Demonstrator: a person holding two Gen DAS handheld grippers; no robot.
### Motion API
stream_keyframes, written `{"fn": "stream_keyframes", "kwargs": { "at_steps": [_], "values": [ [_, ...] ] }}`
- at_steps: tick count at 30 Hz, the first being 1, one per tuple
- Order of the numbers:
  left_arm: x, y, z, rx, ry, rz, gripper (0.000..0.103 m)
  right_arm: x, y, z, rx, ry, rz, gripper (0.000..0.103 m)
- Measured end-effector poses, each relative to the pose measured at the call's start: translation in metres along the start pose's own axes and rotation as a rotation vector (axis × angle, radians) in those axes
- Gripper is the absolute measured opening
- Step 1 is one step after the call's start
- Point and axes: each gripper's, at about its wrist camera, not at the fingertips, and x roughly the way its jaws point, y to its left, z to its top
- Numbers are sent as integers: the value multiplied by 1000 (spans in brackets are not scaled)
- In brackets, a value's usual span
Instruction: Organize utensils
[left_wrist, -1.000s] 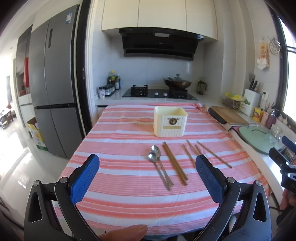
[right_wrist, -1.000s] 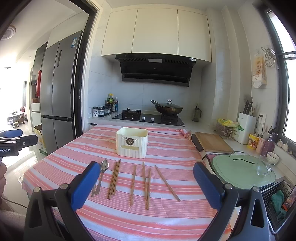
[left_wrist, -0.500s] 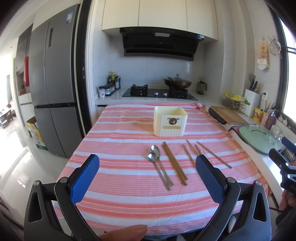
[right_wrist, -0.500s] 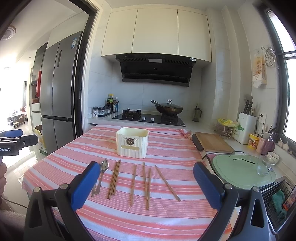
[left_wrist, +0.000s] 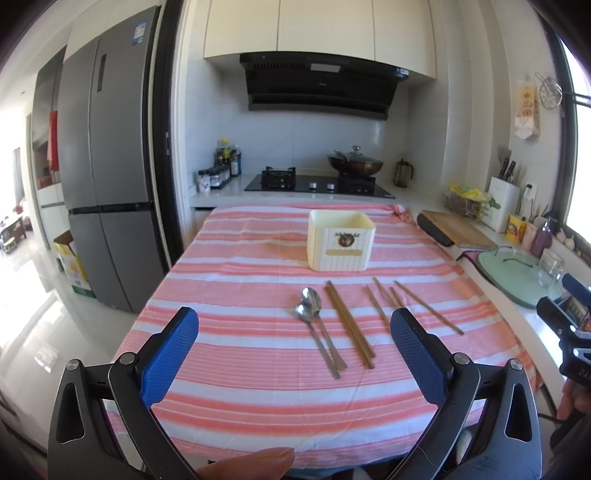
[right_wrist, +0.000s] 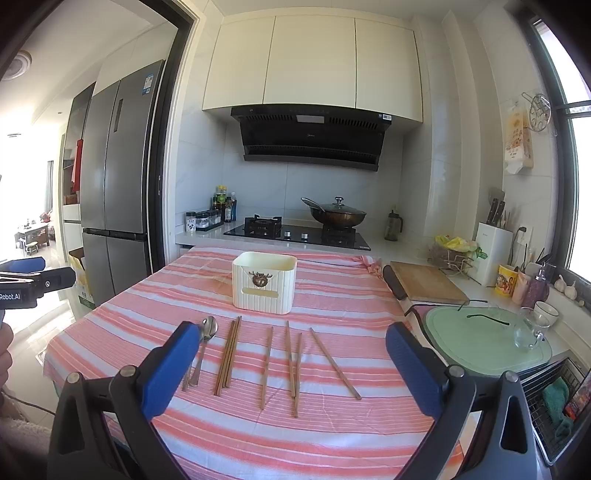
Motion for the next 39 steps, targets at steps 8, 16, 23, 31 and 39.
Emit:
{"fn": "stream_keyframes", "kwargs": {
  "at_steps": [8, 16, 23, 31, 39],
  "values": [
    [1, 1, 0, 0, -1, 0, 103, 1, 0, -1, -2, -3, -1, 103],
    [1, 2, 0, -1, -1, -1, 103, 0, 0, -2, 2, -3, -1, 103],
    [2, 2, -2, 0, 2, 0, 103, 0, 0, -2, 2, 1, -1, 103],
    [4, 2, -3, 1, 6, 0, 103, 1, 0, -3, 2, 2, -1, 103],
    [9, 3, -5, 3, 18, 4, 103, 2, -1, -4, 4, 10, 1, 103]
  ]
}}
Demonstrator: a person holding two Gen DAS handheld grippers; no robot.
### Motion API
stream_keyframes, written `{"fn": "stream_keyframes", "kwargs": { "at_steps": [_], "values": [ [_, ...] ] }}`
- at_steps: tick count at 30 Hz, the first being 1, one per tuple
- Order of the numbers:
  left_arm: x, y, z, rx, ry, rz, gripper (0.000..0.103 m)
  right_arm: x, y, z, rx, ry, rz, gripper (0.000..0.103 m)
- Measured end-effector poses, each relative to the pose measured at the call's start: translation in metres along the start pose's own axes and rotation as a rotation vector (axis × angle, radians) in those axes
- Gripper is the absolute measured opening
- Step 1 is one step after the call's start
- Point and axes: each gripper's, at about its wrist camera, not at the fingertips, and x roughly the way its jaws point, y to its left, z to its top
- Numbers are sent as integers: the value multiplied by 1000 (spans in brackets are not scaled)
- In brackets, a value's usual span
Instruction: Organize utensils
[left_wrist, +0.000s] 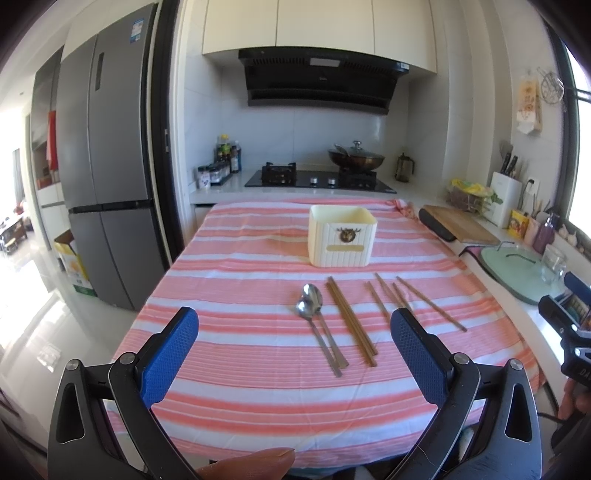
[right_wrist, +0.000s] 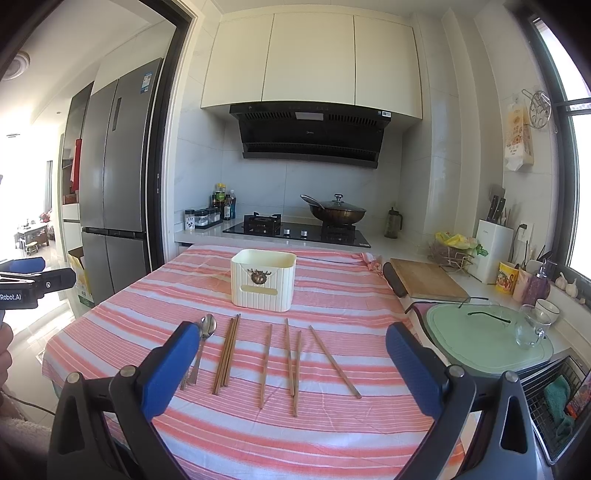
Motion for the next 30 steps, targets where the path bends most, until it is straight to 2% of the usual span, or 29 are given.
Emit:
{"fn": "stream_keyframes", "kwargs": {
  "at_steps": [9, 17, 20, 27, 30],
  "values": [
    [11, 5, 2, -17, 30, 11, 103, 5, -3, 0, 5, 13, -3, 103],
    [48, 10, 1, 2, 98, 47, 103, 19, -12, -8, 16, 48, -22, 103],
    [76, 6, -2, 18, 146, 40, 103, 30, -18, -14, 24, 71, -30, 103],
    [164, -8, -23, 33, 317, 33, 103, 54, -30, -28, 46, 121, -41, 103],
    [197, -13, -30, 22, 361, 41, 103, 66, -37, -34, 49, 144, -56, 103]
  ]
}}
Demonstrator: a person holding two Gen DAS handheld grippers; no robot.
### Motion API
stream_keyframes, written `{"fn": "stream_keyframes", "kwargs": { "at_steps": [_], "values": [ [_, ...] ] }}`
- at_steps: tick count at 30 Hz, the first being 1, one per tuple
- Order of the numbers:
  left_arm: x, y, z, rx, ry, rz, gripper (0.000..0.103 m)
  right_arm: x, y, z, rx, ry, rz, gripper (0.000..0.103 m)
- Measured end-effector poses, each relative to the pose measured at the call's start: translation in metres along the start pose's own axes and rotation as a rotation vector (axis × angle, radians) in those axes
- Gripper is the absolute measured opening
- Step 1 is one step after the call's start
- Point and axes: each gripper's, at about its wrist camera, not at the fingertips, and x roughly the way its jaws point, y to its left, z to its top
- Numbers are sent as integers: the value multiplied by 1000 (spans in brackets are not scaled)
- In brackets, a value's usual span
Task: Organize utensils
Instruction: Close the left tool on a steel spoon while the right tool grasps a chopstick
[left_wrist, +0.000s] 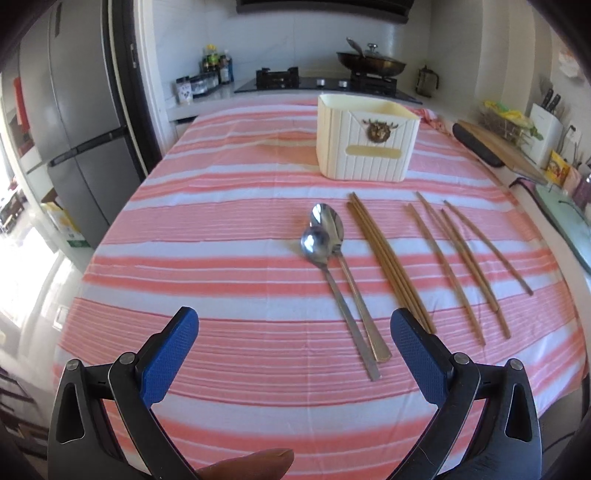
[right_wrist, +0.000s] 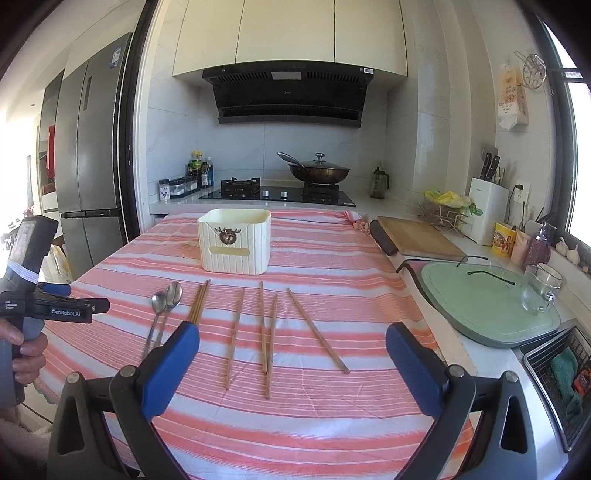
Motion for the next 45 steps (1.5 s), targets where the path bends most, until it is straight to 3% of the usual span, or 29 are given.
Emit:
{"fn": "stream_keyframes", "kwargs": {
  "at_steps": [9, 16, 22, 30, 38, 42, 45],
  "values": [
    [62, -8, 8, -51, 105, 62, 103, 41, -22, -8, 30, 72, -44, 103],
    [75, -6, 10, -55, 129, 82, 103, 64, -29, -9, 30, 106, -36, 103],
    [83, -5, 11, -66, 145, 85, 103, 88, -28, -6, -45, 130, -17, 103],
    [93, 1, 9, -104, 168, 75, 103, 136, -47, 2, -94, 232, 10, 103],
    [116, -3, 11, -93, 194, 112, 103, 164, -50, 13, -151, 261, 86, 103],
    [119, -6, 13, -71, 173, 125, 103, 214, -57, 9, -177, 376, 119, 102],
    [120, -4, 14, -50, 175, 109, 103, 247, -49, 3, -184, 462, 220, 86]
  ]
}}
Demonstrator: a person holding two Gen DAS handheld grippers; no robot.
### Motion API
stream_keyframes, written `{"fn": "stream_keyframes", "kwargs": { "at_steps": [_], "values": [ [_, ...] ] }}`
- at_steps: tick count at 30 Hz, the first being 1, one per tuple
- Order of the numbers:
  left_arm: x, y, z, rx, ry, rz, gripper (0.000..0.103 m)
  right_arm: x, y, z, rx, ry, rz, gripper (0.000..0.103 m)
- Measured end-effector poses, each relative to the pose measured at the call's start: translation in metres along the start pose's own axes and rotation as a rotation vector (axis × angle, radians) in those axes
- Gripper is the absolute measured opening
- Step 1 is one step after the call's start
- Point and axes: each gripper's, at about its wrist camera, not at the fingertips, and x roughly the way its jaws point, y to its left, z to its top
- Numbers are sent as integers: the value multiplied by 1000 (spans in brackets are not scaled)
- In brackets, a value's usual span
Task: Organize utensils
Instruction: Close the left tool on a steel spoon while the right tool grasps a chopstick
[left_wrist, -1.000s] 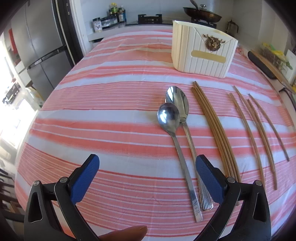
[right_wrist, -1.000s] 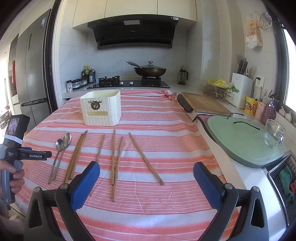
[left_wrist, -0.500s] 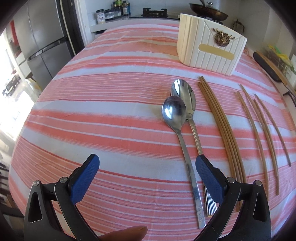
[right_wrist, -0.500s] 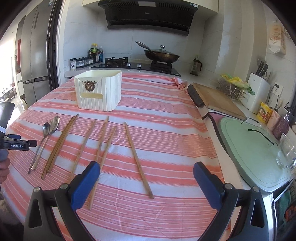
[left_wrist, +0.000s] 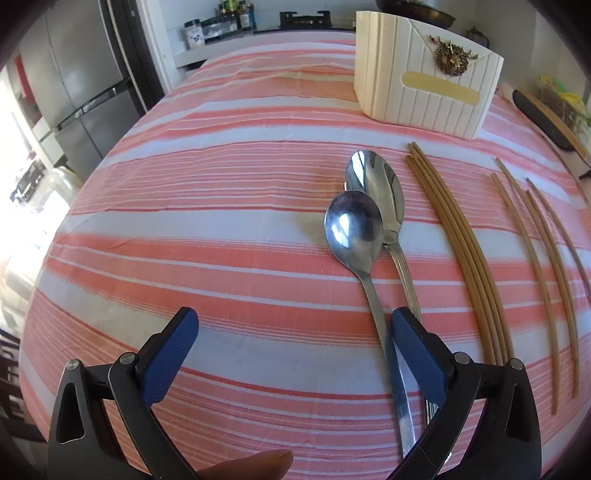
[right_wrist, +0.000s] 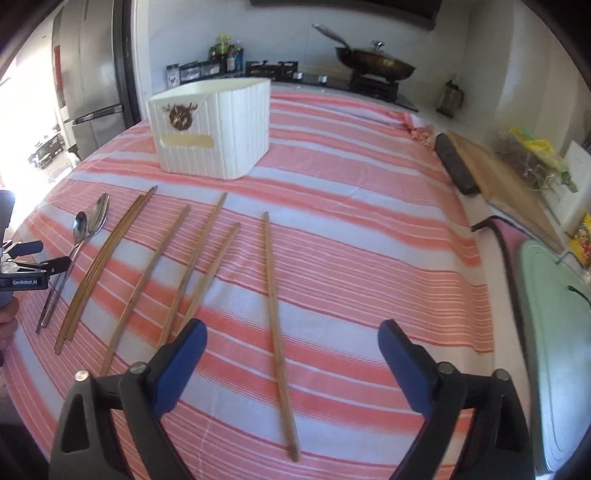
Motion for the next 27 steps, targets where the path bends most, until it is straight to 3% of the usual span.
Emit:
{"fn": "stream_keyframes", "kwargs": {
  "at_steps": [2, 6, 9, 11, 14, 16, 18, 23, 25, 27],
  "values": [
    [1, 4, 1, 15, 9, -20, 103, 21, 4, 6, -22, 39, 14, 65],
    [1, 8, 1, 99, 38, -33, 103, 53, 3, 10, -19, 120, 46, 55],
    [-2, 13, -2, 156, 56, -32, 103, 52, 4, 8, -3, 108, 45, 48],
    [0, 21, -2, 154, 54, -53, 103, 48, 3, 5, 17, 101, 22, 29],
    [7, 38, 1, 104, 70, -110, 103, 43, -4, -1, 59, 106, -20, 19],
    [8, 46, 4, 88, 55, -90, 103, 40, -10, -3, 82, 118, -50, 18],
    [10, 48, 4, 104, 61, -120, 103, 37, -14, -5, 93, 132, -54, 18],
    [13, 19, 16, 320, 65, -225, 103, 36, -17, -5, 71, 164, -24, 19],
    [18, 8, 26, 364, 69, -252, 102, 38, -17, -2, 57, 176, -10, 19],
    [23, 1, 38, 374, 69, -272, 94, 42, -18, 3, 54, 191, 23, 24]
  ]
}}
